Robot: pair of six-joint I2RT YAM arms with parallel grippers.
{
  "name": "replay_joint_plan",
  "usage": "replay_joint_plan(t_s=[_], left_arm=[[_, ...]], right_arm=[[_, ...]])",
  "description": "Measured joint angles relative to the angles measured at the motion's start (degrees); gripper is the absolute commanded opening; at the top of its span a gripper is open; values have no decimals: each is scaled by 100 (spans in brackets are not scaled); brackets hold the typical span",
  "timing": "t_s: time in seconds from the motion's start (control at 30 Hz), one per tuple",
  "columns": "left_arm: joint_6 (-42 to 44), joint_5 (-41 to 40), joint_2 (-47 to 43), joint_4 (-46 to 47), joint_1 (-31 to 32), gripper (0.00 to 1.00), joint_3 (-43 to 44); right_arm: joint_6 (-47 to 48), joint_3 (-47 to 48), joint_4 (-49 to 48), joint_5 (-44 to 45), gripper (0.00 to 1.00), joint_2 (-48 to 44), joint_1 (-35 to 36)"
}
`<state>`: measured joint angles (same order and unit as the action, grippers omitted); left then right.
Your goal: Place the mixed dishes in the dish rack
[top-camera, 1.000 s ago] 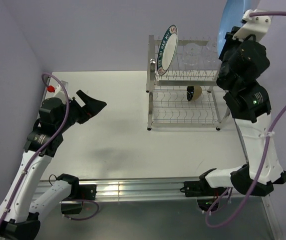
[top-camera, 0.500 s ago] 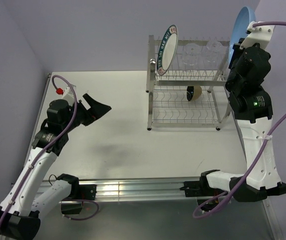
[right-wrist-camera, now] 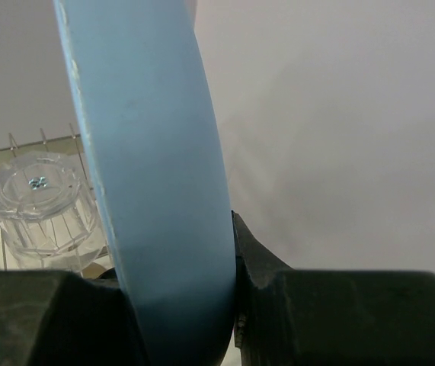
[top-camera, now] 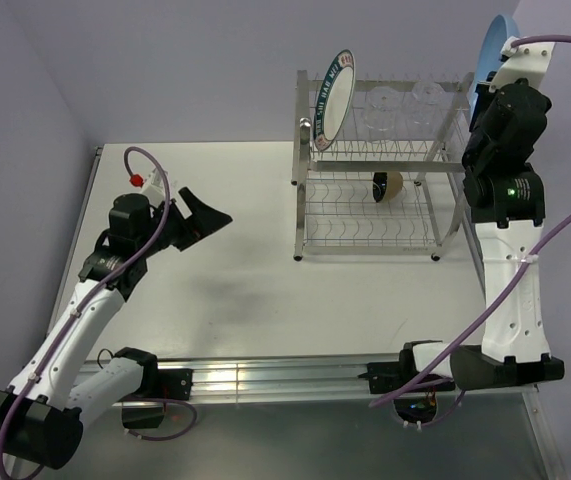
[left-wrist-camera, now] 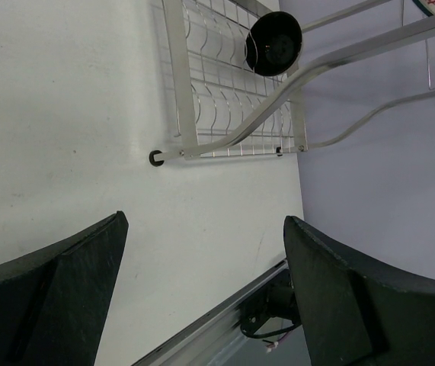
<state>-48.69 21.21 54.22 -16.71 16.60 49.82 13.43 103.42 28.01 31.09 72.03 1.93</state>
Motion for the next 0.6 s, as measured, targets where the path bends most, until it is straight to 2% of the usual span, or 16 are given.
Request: replay_joint_plan(t_s=[0.33,0.6], left_arm=[[81,111,214,155,48,89,-168],[133,146,289,254,52,89,-181]], right_arm=[[83,0,42,-507,0,586,-247],[146,-122,-44,-625,0,623,-306]])
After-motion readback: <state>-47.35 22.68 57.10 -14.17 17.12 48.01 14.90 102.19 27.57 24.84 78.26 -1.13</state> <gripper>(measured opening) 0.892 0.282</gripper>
